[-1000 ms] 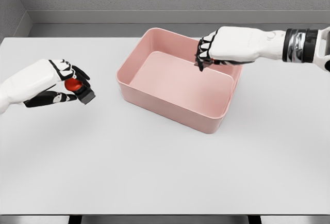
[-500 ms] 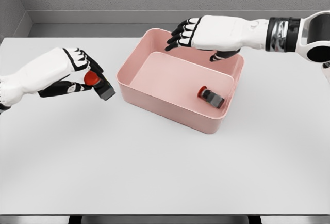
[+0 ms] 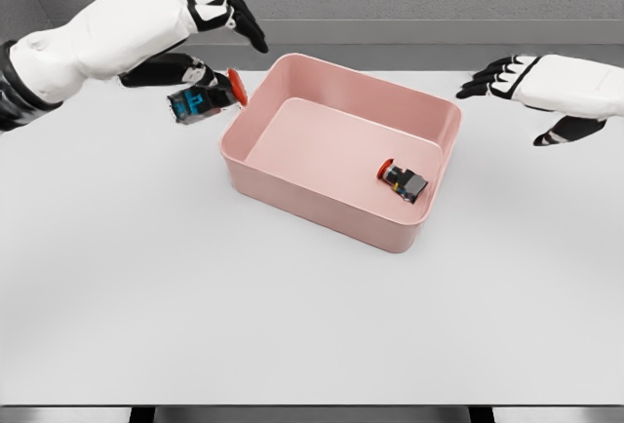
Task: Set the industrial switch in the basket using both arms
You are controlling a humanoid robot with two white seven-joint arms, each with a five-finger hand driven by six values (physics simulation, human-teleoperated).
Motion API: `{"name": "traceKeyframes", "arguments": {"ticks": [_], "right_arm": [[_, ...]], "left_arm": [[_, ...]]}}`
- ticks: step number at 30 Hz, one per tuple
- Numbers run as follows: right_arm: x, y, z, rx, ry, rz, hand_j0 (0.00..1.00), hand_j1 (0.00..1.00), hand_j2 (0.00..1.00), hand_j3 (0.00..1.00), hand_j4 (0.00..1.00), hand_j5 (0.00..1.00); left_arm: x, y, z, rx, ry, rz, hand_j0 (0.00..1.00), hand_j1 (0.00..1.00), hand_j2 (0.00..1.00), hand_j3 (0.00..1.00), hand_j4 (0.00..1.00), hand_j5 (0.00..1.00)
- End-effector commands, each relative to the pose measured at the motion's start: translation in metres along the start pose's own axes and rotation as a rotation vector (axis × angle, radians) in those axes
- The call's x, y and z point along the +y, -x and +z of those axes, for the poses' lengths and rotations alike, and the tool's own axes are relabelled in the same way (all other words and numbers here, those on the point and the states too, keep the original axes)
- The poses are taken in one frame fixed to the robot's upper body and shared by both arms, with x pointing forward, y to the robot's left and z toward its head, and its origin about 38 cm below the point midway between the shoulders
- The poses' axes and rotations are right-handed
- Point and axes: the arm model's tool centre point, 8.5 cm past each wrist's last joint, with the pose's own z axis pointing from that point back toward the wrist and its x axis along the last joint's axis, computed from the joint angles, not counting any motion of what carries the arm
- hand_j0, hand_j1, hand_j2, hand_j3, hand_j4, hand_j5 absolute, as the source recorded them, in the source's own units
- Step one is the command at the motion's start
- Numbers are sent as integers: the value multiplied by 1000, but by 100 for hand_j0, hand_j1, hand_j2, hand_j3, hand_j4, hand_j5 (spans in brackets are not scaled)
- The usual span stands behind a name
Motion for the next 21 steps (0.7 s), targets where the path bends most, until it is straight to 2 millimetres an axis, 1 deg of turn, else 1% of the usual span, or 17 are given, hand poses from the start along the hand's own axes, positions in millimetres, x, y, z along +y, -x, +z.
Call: {"name": "traceKeyframes", "arguments": {"ticks": [1,2,3,4,5,6,8,9,10,11,12,13,14,15,18,20,21], "right_arm": [[-3,3,9,15,11,-8,100,100,100,100,100,100],[-4,3,10,16,10,-7,100,100,100,100,100,100],[-3,3,10,15,9,-8,100,100,100,100,100,100],[-2,3,9,14,7,-9,100,100,100,100,100,100],[-2,2,9,13,3,-8,100,100,100,100,100,100],[0,2,8,11,2,-10,100,100,100,100,100,100],[6,0,4,1,-11,-21,100,100,100,100,100,100],[7,0,4,0,-13,-22,100,100,100,100,100,100],[9,-1,3,-3,-19,-24,100,100,100,100,100,100],[13,-2,1,-7,-32,-29,100,100,100,100,100,100],[16,-2,0,-9,-39,-32,100,100,100,100,100,100],[19,-3,-1,-11,-46,-36,100,100,100,100,100,100],[23,-4,-3,-18,-55,-41,100,100,100,100,100,100],[23,-4,-3,-17,-55,-42,100,100,100,100,100,100],[27,-5,-4,-20,-64,-46,100,100,100,100,100,100],[30,-5,-4,-20,-69,-52,100,100,100,100,100,100],[33,-5,-4,-19,-72,-58,100,100,100,100,100,100]], "left_arm": [[-30,-16,-33,-87,17,81,54,54,54,54,54,54],[-25,-21,-47,-123,12,69,54,54,54,54,54,54],[-20,-22,-53,-136,2,61,54,54,54,54,54,54],[-19,-22,-54,-138,3,57,58,58,58,58,58,58],[-21,-21,-53,-132,-4,64,84,84,84,84,84,84],[-23,-20,-49,-123,-3,72,100,100,100,100,100,100],[-31,-13,-42,-89,1,93,100,100,100,100,100,100],[-31,-5,-38,-63,-1,97,100,100,100,100,100,100],[-25,-1,-34,-48,-18,88,100,100,100,100,100,100],[-24,1,-30,-35,-25,88,100,100,100,100,100,100],[-28,3,-22,-18,-11,93,100,100,100,100,100,100],[-35,5,-10,9,13,107,100,100,100,100,100,100],[-36,8,1,32,32,103,100,100,100,100,100,100],[-34,10,7,46,32,101,100,100,100,100,100,100],[-33,16,41,121,64,93,100,100,100,100,100,100],[-30,21,69,185,65,109,100,100,100,100,100,100],[-32,23,80,213,77,114,100,100,100,100,100,100]]}}
